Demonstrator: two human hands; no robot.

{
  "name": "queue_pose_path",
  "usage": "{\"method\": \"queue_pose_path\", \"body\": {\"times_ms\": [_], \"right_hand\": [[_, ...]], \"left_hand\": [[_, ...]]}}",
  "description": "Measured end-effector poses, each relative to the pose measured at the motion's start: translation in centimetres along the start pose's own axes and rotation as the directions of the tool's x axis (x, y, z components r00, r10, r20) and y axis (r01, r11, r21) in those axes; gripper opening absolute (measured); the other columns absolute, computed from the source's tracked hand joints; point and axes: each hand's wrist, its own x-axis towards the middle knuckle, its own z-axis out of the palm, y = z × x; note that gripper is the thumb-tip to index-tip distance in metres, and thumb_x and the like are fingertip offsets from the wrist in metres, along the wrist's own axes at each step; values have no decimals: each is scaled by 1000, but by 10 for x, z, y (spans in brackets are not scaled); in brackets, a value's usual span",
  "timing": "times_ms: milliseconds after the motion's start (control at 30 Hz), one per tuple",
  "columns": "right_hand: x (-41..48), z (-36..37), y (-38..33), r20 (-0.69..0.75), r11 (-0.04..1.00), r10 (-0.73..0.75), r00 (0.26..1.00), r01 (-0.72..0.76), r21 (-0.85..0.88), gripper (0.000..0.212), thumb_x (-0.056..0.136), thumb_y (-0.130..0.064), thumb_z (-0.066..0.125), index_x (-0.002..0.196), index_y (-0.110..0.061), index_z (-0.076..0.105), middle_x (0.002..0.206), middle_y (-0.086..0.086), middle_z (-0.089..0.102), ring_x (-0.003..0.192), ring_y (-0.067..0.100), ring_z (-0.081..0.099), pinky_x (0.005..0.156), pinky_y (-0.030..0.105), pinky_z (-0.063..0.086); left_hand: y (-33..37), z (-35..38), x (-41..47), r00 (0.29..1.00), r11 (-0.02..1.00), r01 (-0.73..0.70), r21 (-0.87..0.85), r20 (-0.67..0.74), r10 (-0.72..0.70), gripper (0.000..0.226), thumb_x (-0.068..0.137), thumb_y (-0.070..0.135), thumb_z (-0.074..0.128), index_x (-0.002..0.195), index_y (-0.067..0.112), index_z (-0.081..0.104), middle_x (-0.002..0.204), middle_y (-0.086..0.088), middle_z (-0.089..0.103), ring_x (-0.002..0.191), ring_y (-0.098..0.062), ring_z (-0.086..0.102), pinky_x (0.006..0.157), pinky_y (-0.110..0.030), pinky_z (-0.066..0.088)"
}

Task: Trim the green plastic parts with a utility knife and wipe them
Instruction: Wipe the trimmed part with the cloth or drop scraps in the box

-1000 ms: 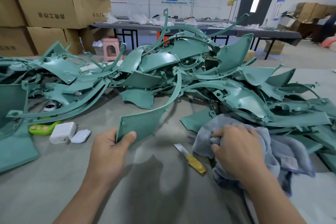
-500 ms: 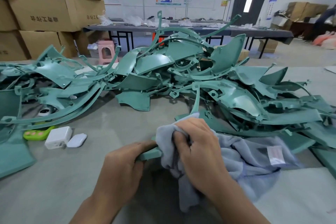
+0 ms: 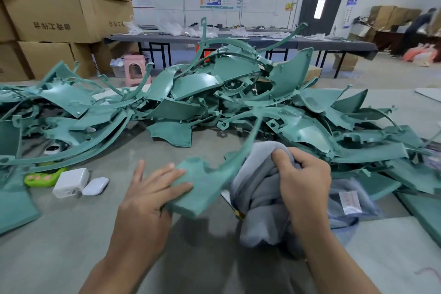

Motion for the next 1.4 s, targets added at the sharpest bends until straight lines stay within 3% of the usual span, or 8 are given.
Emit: {"method": "queue_pose_path", "body": {"times_ms": [133, 267, 433, 533, 733, 833, 1100, 1400], "right_hand": [[-13, 6, -16, 76, 987, -158, 984, 160, -11, 27, 84, -42, 61, 67, -20, 61, 66, -6, 60, 72, 14, 55, 73, 36, 47], [-43, 27, -25, 288, 907, -297, 910, 363, -211, 23, 84, -49, 60, 74, -30, 69, 79, -19, 60, 91, 8, 49, 95, 16, 28], [-54, 40, -26, 523, 829, -274, 807, 474, -297, 30, 77, -57, 62, 101, -42, 70, 89, -24, 59, 100, 5, 44, 98, 25, 27], [-51, 40, -25, 649, 778, -263, 714, 555, -296, 42, 71, -61, 64, 107, -40, 72, 102, -25, 62, 110, 2, 49, 111, 30, 25], [-46, 38, -23, 749, 779, -189, 635, 561, -279, 24, 72, -55, 62, 84, -34, 65, 80, -17, 60, 89, 5, 52, 95, 27, 34], [-42, 40, -25, 804, 766, -142, 578, 579, -281, 8, 71, -34, 64, 65, -32, 59, 60, -10, 58, 69, 12, 53, 78, 32, 42], [-49, 35, -29, 65, 991, -46, 997, 54, -120, 13, 86, -32, 64, 98, -31, 69, 66, -16, 62, 68, 5, 60, 60, 18, 44], [-83, 63, -32, 693, 913, -323, 644, 406, 48, 50, 93, -30, 64, 142, -31, 57, 145, -15, 56, 135, 6, 48, 113, 29, 37]], "left_hand": [[4, 2, 0, 998, 994, 1, 108, -56, 5, 48, 79, 6, 61, 123, 21, 74, 144, -3, 58, 141, -30, 45, 125, -46, 21], [10, 4, 2, 705, 689, 679, -253, -35, -708, 110, 70, 32, 83, 153, 58, 17, 157, 7, 44, 137, -12, 46, 110, -41, 42], [-5, 7, 2, 655, 637, 752, -167, 83, -751, 59, 77, -2, 75, 95, 54, 69, 137, 3, 65, 129, -24, 58, 107, -44, 47], [-11, 8, 2, 627, 622, 768, -149, -19, -779, 72, 76, -7, 65, 129, 42, 59, 145, 5, 54, 127, -20, 55, 101, -37, 45], [-18, -8, 18, 296, -104, 454, -885, 260, -919, 76, 71, -18, 34, 139, 13, 47, 134, -7, 57, 111, -18, 65, 83, -33, 55], [-27, -9, 20, 272, -172, 586, -792, 392, -879, 21, 91, 2, 55, 108, 10, 66, 102, -9, 71, 88, -19, 70, 71, -35, 58], [-9, -7, 23, 353, -143, 791, -594, 636, -686, 31, 92, -7, 52, 118, 2, 68, 105, -14, 78, 85, -23, 76, 71, -33, 60], [14, 9, 12, 444, -345, 711, -613, 771, -457, 57, 91, 55, 49, 120, 14, 75, 131, -15, 69, 117, -28, 68, 96, -44, 51]]}}
